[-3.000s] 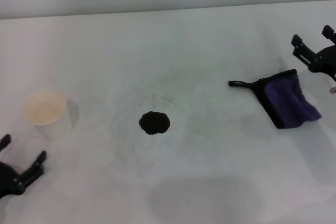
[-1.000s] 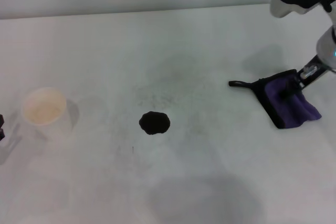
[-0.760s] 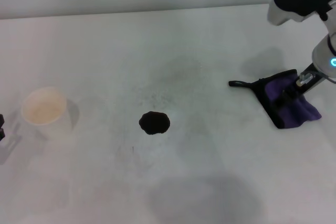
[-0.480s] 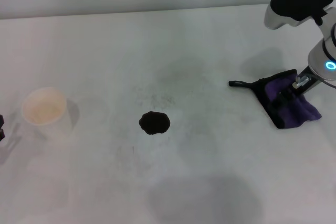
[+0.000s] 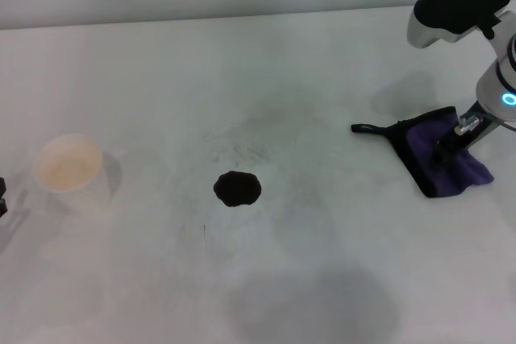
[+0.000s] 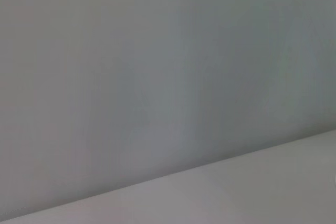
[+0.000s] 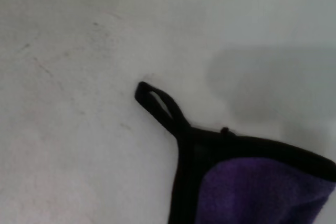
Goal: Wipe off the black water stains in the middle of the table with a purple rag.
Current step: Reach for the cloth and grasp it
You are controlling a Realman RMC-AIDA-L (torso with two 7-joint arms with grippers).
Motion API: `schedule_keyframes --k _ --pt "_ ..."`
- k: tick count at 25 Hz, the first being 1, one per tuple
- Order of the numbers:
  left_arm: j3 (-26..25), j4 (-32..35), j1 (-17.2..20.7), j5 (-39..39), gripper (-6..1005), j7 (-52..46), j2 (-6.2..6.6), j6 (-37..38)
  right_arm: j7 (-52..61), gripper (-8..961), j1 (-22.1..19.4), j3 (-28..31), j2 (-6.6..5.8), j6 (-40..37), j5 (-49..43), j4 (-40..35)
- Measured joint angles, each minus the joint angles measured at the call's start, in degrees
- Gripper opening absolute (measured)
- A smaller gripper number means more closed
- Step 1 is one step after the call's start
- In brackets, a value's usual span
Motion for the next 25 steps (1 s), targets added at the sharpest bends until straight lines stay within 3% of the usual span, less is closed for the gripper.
schedule_keyframes --k 3,5,11,25 --pt "0.03 0.0 -0.15 0.0 890 0.0 0.0 0.21 -0.01 698 0.37 0.55 -0.19 -0.38 -0.25 -0.94" --pt "0.06 0.0 -0.17 0.0 890 0.0 0.0 0.43 -0.23 446 0.65 1.35 -0.26 -0.57 -0.26 -1.75" --pt "0.09 0.0 -0.29 0.0 890 0.0 0.0 0.83 -0.42 373 2.04 1.75 -0.22 -1.52 -1.48 -5.12" --pt "0.09 0.0 -0.92 0.0 890 0.0 0.0 1.68 -0.7 358 2.67 1.27 -0.12 -2.51 -1.63 -6.78"
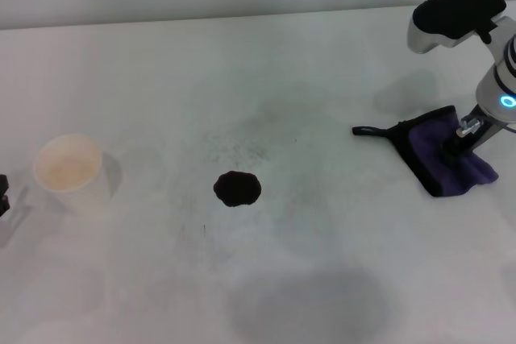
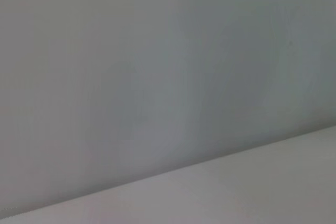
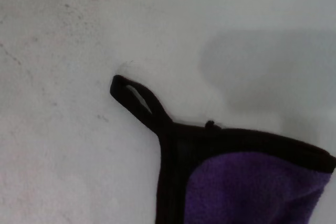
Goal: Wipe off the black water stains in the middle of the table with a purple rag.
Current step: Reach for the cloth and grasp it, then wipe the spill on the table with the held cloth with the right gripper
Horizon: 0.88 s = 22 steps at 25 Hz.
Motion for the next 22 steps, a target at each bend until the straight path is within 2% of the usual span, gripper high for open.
schedule_keyframes --k 2,7,12,22 --pt "-0.01 0.0 -0.13 0.0 890 0.0 0.0 0.44 -0.39 349 0.16 -0.35 0.09 0.02 0.0 -0.04" --pt "0.0 0.0 -0.26 0.0 891 0.0 0.0 0.7 -1.01 136 0.39 -0.47 0.29 0.11 0.09 0.22" --pt "-0.08 0.0 -0.29 -0.07 890 0.0 0.0 0.72 -1.0 98 1.16 -1.98 0.65 0.19 1.11 0.7" --pt "-0.08 0.0 -0.31 -0.24 891 0.0 -0.08 0.71 0.09 91 5.62 -12.99 1.07 -2.71 10.85 1.17"
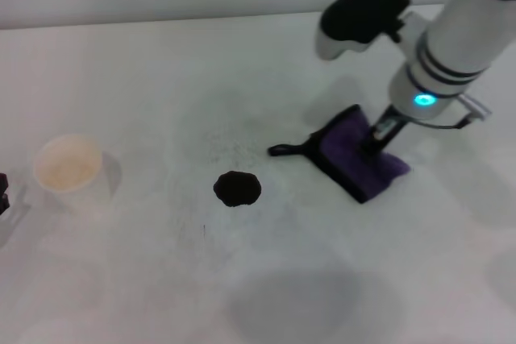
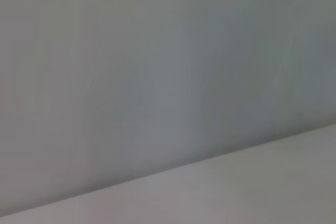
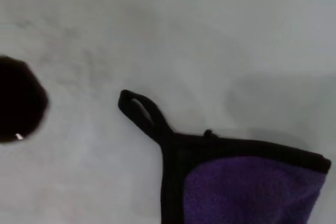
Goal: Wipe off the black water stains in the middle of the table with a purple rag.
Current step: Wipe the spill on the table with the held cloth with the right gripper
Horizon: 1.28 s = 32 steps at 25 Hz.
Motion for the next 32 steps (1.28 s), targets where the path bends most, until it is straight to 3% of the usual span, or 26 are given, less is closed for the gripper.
schedule_keyframes --k 19,25,32 --pt "0.44 -0.28 0.45 0.16 890 0.0 -0.36 -1.49 4.99 85 13.71 -33.62 0.24 -13.52 29.55 -1.44" --pt "0.44 -0.48 0.35 0.16 890 0.0 -0.36 -1.66 4.99 83 14.28 -37.62 0.25 -14.39 33.02 1.01" --pt "0.4 -0.53 0.13 0.16 891 0.0 -0.36 -1.48 5.95 81 15.84 -35.16 0.24 -17.44 27.35 -3.28"
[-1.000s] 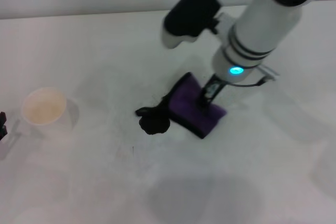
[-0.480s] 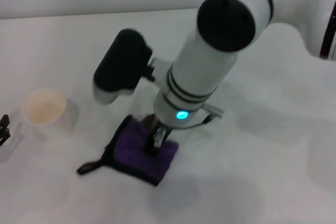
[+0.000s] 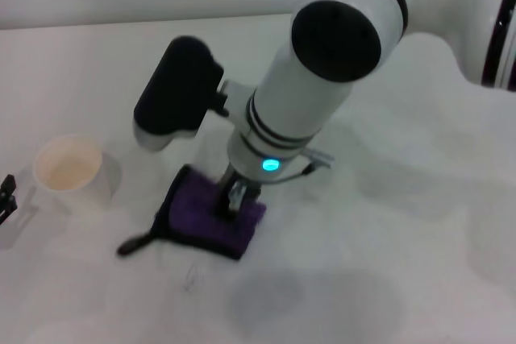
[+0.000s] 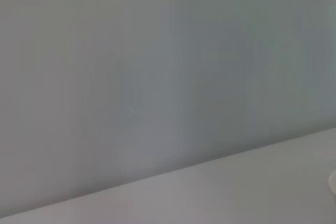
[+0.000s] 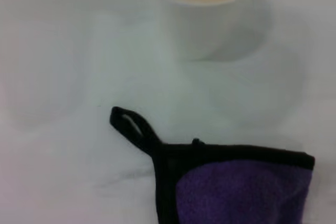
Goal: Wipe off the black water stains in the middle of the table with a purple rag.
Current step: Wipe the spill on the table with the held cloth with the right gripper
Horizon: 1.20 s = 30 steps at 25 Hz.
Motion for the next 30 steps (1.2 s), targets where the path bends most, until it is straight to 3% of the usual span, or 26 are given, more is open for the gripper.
schedule_keyframes --k 7,15,30 --pt "-0.28 0.0 0.04 -0.11 890 0.0 0.0 0.05 2.77 80 3.89 1.77 0.0 -2.6 -6.74 -8.53" --pt "-0.32 0.0 0.03 -0.35 891 0.0 0.0 0.26 2.64 78 3.49 6.03 -0.01 -1.62 -11.66 -12.57" --pt "-0.05 -0.16 -0.05 -0.35 891 -0.14 -0.17 -0.09 0.3 74 0.89 -9.08 -0.16 -0.17 6.52 0.99"
